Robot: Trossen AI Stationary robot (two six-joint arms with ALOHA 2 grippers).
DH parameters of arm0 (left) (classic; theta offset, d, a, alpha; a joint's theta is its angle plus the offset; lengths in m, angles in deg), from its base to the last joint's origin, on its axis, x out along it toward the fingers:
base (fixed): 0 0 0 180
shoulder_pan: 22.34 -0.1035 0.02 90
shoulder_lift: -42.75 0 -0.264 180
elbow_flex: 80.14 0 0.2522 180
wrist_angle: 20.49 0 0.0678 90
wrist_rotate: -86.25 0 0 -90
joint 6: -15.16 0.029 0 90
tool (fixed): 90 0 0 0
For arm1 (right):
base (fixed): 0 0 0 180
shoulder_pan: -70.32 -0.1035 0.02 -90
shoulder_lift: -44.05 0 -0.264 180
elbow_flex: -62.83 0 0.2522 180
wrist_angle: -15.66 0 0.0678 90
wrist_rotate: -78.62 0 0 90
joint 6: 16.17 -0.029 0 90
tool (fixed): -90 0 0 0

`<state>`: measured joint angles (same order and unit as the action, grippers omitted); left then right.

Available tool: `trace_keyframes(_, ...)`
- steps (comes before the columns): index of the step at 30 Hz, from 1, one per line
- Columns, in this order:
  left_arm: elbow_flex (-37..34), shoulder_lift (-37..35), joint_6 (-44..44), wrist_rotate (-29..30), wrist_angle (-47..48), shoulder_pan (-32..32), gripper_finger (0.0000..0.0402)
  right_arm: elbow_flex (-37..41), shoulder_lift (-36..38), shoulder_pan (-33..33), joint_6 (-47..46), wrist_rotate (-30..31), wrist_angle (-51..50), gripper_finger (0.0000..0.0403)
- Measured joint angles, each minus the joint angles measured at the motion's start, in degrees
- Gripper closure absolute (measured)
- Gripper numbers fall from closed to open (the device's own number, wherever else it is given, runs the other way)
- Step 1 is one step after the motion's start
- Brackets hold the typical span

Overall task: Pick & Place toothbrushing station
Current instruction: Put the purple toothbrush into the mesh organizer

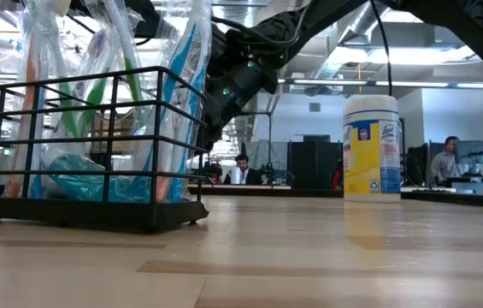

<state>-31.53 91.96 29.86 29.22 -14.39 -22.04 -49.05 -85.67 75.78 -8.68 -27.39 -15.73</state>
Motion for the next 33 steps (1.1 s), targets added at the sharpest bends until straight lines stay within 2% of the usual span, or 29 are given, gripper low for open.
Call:
trace_keyframes(9,0.00,0.00,-0.11,0.00,0.00,0.00,0.0285,2.96,0.03,-0.69,-0.50,1.56,3.48,0.0281)
trace_keyframes(24,0.00,0.00,-0.13,0.00,0.00,0.00,0.0285,2.97,0.01,-2.18,-0.65,2.89,3.87,0.0281)
trace_keyframes(33,-0.02,0.02,-0.14,0.00,-0.02,0.00,0.0285,2.99,-3.56,-2.24,-2.56,3.00,3.87,0.0281)
